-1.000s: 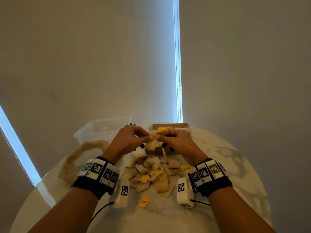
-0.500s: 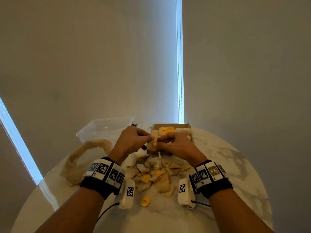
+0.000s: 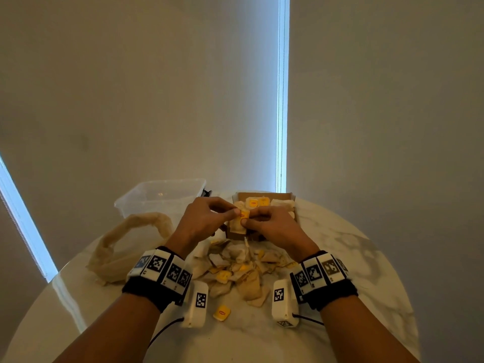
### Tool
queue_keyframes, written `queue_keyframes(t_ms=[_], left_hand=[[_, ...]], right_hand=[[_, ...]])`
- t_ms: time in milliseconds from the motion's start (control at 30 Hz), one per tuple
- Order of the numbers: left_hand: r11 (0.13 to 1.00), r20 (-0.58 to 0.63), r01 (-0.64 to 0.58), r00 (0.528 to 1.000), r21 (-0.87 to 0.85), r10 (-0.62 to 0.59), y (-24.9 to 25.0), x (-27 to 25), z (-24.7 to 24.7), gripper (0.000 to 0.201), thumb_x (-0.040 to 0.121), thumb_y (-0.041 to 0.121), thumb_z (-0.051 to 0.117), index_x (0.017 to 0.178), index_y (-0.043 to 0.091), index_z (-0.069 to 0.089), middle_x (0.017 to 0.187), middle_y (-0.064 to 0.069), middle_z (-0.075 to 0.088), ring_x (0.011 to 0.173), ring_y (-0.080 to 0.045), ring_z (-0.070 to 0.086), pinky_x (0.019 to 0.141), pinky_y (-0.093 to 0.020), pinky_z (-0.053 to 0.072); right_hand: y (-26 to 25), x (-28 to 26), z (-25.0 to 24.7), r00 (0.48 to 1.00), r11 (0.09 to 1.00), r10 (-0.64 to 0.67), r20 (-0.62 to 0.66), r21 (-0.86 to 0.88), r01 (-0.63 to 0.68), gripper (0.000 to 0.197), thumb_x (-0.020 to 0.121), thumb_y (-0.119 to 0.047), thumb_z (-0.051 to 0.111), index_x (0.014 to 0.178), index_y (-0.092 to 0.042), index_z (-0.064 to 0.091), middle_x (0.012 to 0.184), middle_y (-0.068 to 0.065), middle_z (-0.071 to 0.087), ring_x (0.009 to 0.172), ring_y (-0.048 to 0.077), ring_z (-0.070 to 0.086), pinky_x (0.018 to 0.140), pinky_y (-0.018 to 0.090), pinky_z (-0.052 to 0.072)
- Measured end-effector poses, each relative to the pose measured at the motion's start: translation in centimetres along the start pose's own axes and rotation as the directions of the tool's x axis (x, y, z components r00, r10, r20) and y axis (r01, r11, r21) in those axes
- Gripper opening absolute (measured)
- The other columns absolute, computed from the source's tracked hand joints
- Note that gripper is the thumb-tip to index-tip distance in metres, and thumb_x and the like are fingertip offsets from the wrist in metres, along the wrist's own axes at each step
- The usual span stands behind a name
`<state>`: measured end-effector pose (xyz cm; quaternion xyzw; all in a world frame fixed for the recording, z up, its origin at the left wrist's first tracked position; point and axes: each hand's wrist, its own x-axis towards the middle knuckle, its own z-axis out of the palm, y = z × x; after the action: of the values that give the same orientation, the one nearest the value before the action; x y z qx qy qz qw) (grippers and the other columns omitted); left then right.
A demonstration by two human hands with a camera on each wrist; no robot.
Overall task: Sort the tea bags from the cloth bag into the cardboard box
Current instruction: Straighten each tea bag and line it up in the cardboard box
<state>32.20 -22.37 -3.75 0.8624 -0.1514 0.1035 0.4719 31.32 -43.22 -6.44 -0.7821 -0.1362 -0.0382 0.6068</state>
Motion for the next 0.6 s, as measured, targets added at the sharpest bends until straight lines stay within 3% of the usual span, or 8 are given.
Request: queue_keyframes(t_ms=[100,267,333,467,600], left_hand=[[0.994,-0.027,0.051,0.998,-0.097,-0.053,-0.1,0.5,0.4,0.023,0.096,0.039,0.076,0.111,0.021,0.075,0.101,0.003,0.08,0.073,-0.017,0.078,0.053,-0.026,0.052],[0.982,0.006,0.113,0.994,-0.155,-0.113,-0.7,0.7,0.3,0.025,0.1,0.037,0.071,0.116,0.018,0.068,0.101,-0.001,0.08,0.072,-0.023,0.079,0.054,-0.03,0.053],[0.982,0.028,0.101,0.995,-0.16,-0.098,-1.3,0.4,0.0,0.027,0.099,0.038,0.073,0.116,0.017,0.07,0.1,-0.002,0.08,0.072,-0.023,0.079,0.053,-0.03,0.052],[0.971,0.037,0.087,0.996,-0.224,-0.081,-1.6,-0.7,-0.6,0.029,0.094,0.039,0.078,0.115,0.02,0.073,0.096,0.001,0.081,0.073,-0.019,0.078,0.054,-0.027,0.051],[0.922,0.064,0.14,0.99,-0.361,-0.125,-1.4,-2.0,-0.8,0.04,0.095,0.051,0.073,0.125,0.026,0.069,0.102,0.004,0.081,0.08,-0.017,0.079,0.063,-0.029,0.056]], right_hand=[[0.3,0.2,-0.2,0.999,0.999,0.038,-0.009,-0.038,-0.038,0.017,0.094,-0.022,0.081,0.11,-0.025,0.078,0.1,0.0,0.081,0.087,0.014,0.079,0.084,0.037,0.066],[-0.4,0.1,-0.3,0.983,0.992,0.13,0.134,-0.014,-0.129,0.03,0.097,-0.028,0.077,0.125,-0.018,0.074,0.105,0.004,0.082,0.094,0.018,0.08,0.084,0.035,0.065],[-1.1,0.2,-0.2,0.98,0.991,0.133,0.146,-0.015,-0.132,0.031,0.097,-0.034,0.077,0.123,-0.019,0.072,0.103,0.003,0.082,0.093,0.019,0.081,0.084,0.035,0.066],[-2.3,0.6,0.4,0.992,0.994,0.064,0.113,-0.096,-0.053,0.019,0.097,-0.027,0.077,0.111,-0.014,0.076,0.098,0.003,0.083,0.09,0.02,0.081,0.079,0.033,0.064],[-3.8,0.9,0.7,0.988,0.987,0.05,0.145,-0.158,-0.027,0.02,0.1,-0.026,0.073,0.114,-0.012,0.075,0.098,0.003,0.082,0.092,0.019,0.081,0.084,0.035,0.064]])
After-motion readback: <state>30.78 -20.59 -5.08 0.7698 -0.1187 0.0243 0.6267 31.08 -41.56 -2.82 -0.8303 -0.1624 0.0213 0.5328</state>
